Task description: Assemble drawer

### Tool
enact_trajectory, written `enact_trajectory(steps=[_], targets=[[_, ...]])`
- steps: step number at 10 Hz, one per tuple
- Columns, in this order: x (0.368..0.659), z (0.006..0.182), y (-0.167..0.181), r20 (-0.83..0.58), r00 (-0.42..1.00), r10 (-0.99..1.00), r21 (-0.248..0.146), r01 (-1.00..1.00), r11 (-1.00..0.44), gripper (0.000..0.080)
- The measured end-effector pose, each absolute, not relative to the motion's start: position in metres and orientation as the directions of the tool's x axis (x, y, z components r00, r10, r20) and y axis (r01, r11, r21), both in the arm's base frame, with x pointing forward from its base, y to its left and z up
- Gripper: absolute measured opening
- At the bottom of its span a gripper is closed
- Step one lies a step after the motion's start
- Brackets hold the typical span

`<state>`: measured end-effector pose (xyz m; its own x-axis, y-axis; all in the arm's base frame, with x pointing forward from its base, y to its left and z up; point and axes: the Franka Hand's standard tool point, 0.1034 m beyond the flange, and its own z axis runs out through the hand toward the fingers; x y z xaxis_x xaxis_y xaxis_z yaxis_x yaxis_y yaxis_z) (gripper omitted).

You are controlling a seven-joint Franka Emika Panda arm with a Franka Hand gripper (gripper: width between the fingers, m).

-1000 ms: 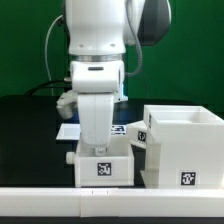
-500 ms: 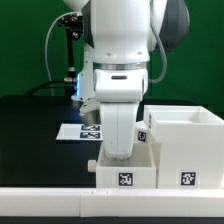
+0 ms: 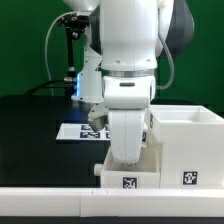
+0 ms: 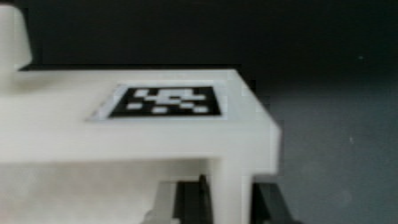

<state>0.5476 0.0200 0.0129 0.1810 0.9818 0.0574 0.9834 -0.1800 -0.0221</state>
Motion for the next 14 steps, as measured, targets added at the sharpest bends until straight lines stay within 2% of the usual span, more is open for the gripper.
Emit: enact_trajectory(steps=[7, 9, 14], targets=[[0.547, 0.013, 0.016, 0.052, 0.178, 0.983, -0.012, 0.984, -0.178, 0.0037], [0.546, 0.024, 0.003, 0.048, 0.075, 0.996, 0.037, 0.996, -0.077, 0.0037], [0.54, 0.02, 0.008, 0.047, 0.092, 0.995, 0.025, 0.995, -0.093, 0.0037]])
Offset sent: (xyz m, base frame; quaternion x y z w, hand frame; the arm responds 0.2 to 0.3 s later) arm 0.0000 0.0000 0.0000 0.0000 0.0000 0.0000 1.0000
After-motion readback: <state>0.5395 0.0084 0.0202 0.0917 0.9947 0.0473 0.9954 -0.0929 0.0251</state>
